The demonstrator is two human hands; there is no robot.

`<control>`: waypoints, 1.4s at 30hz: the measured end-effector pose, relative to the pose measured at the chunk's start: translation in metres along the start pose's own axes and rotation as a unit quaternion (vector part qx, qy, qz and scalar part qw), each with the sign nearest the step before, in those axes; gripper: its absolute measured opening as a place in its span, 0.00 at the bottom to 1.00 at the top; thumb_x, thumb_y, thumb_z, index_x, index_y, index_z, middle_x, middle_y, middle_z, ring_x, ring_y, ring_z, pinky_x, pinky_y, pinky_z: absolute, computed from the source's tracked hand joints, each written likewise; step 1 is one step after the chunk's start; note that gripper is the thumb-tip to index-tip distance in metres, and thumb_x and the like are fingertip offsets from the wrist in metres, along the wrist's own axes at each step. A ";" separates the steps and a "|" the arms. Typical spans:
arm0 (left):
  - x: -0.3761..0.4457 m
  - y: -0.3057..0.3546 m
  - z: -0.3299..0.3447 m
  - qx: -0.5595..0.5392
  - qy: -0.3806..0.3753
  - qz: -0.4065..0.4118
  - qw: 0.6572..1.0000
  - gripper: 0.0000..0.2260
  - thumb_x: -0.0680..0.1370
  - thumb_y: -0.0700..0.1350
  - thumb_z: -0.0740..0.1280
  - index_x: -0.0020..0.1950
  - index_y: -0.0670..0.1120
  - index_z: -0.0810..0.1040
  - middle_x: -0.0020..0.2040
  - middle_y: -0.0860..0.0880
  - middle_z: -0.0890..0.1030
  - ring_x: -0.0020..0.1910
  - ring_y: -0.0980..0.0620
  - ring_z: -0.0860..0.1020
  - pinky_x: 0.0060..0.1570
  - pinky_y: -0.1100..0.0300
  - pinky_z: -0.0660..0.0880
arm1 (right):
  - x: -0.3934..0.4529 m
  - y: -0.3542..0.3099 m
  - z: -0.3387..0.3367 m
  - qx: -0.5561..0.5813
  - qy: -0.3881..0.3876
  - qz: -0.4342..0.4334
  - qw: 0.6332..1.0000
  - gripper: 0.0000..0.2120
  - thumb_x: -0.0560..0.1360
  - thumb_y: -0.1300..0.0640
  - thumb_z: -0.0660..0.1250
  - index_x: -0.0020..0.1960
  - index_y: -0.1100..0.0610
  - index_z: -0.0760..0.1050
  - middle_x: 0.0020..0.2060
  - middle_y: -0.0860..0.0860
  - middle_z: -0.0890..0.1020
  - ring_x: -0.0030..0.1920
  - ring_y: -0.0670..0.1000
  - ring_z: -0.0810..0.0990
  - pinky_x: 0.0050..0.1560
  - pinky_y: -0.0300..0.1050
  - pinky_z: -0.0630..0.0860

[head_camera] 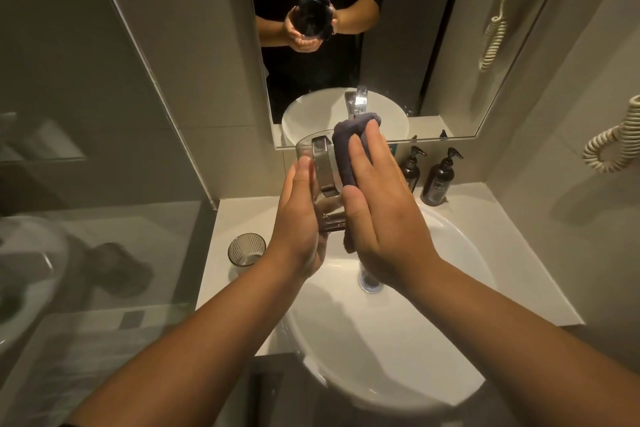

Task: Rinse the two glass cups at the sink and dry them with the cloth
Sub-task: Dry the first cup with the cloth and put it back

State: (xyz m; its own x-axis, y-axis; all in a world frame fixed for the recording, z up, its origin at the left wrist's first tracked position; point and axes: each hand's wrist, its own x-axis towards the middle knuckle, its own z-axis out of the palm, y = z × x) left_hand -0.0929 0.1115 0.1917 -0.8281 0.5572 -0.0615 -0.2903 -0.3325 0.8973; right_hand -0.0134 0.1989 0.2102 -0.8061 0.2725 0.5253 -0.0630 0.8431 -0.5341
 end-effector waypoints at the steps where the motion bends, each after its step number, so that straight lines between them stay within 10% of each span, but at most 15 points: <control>1: -0.001 0.001 -0.001 -0.008 0.001 -0.004 1.000 0.35 0.73 0.68 0.61 0.73 0.47 0.72 0.62 0.42 0.83 0.58 0.42 0.84 0.47 0.55 0.83 | 0.001 -0.001 0.000 0.033 -0.001 0.012 0.999 0.27 0.80 0.48 0.46 0.78 0.54 0.50 0.79 0.51 0.50 0.78 0.46 0.47 0.76 0.43 0.52; 4: -0.003 0.004 -0.005 -0.041 -0.009 -0.022 0.999 0.27 0.80 0.63 0.56 0.69 0.46 0.78 0.58 0.43 0.85 0.53 0.45 0.86 0.44 0.55 0.83 | 0.007 0.004 -0.002 0.139 -0.004 0.051 0.989 0.27 0.81 0.49 0.46 0.79 0.51 0.49 0.79 0.48 0.51 0.77 0.40 0.48 0.75 0.36 0.50; 10: 0.000 0.014 -0.011 -0.079 -0.068 -0.067 0.992 0.27 0.84 0.61 0.50 0.57 0.50 0.86 0.58 0.45 0.86 0.57 0.45 0.84 0.53 0.49 0.82 | 0.018 0.011 -0.006 0.430 -0.029 0.109 0.896 0.28 0.81 0.46 0.50 0.79 0.50 0.50 0.77 0.45 0.60 0.76 0.46 0.58 0.75 0.56 0.57; 16: 0.012 0.019 -0.001 0.139 0.021 0.029 0.990 0.20 0.87 0.56 0.51 0.55 0.52 0.82 0.45 0.55 0.87 0.47 0.51 0.84 0.40 0.60 0.80 | 0.015 0.015 -0.008 0.225 0.011 0.126 0.966 0.28 0.81 0.49 0.48 0.79 0.53 0.48 0.79 0.49 0.54 0.77 0.46 0.53 0.76 0.54 0.54; 23: -0.003 0.030 0.010 0.104 -0.032 0.019 0.994 0.29 0.72 0.76 0.48 0.57 0.67 0.83 0.56 0.60 0.86 0.63 0.49 0.81 0.54 0.50 0.82 | 0.014 0.003 -0.020 0.064 0.030 0.051 0.996 0.28 0.81 0.53 0.49 0.79 0.57 0.47 0.79 0.53 0.48 0.78 0.47 0.44 0.76 0.41 0.45; 26: -0.004 0.030 0.013 0.148 -0.065 0.041 0.986 0.47 0.64 0.80 0.62 0.78 0.57 0.66 0.71 0.51 0.77 0.70 0.46 0.76 0.64 0.42 0.76 | 0.011 -0.006 -0.024 -0.065 0.030 -0.036 0.997 0.27 0.81 0.53 0.50 0.77 0.61 0.55 0.78 0.60 0.51 0.78 0.58 0.45 0.77 0.51 0.47; 29: -0.002 0.022 0.016 0.185 -0.064 0.091 0.977 0.39 0.70 0.72 0.62 0.78 0.59 0.62 0.73 0.53 0.75 0.69 0.52 0.76 0.62 0.45 0.79 | 0.010 -0.011 -0.024 -0.148 0.013 -0.103 0.983 0.24 0.81 0.53 0.51 0.74 0.63 0.64 0.76 0.63 0.57 0.77 0.64 0.49 0.75 0.62 0.53; 33: 0.001 0.016 0.015 0.180 -0.044 0.132 0.974 0.30 0.73 0.66 0.62 0.73 0.58 0.68 0.66 0.54 0.80 0.63 0.52 0.81 0.50 0.55 0.83 | 0.021 -0.009 -0.031 -0.108 -0.035 -0.064 0.992 0.25 0.80 0.53 0.49 0.76 0.60 0.60 0.77 0.58 0.56 0.78 0.59 0.48 0.76 0.56 0.51; 42: 0.006 0.016 0.020 0.095 -0.067 0.111 0.987 0.33 0.74 0.62 0.62 0.74 0.46 0.69 0.67 0.40 0.79 0.62 0.40 0.81 0.56 0.36 0.80 | 0.032 0.020 -0.037 0.192 0.047 -0.003 0.980 0.24 0.78 0.63 0.52 0.74 0.63 0.62 0.71 0.57 0.68 0.72 0.50 0.65 0.72 0.50 0.64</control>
State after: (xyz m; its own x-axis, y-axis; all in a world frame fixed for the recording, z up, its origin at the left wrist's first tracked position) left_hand -0.0925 0.1249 0.2148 -0.7862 0.5870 0.1931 -0.0025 -0.3156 0.9489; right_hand -0.0186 0.2415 0.2404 -0.7484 0.3250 0.5782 -0.2983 0.6138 -0.7310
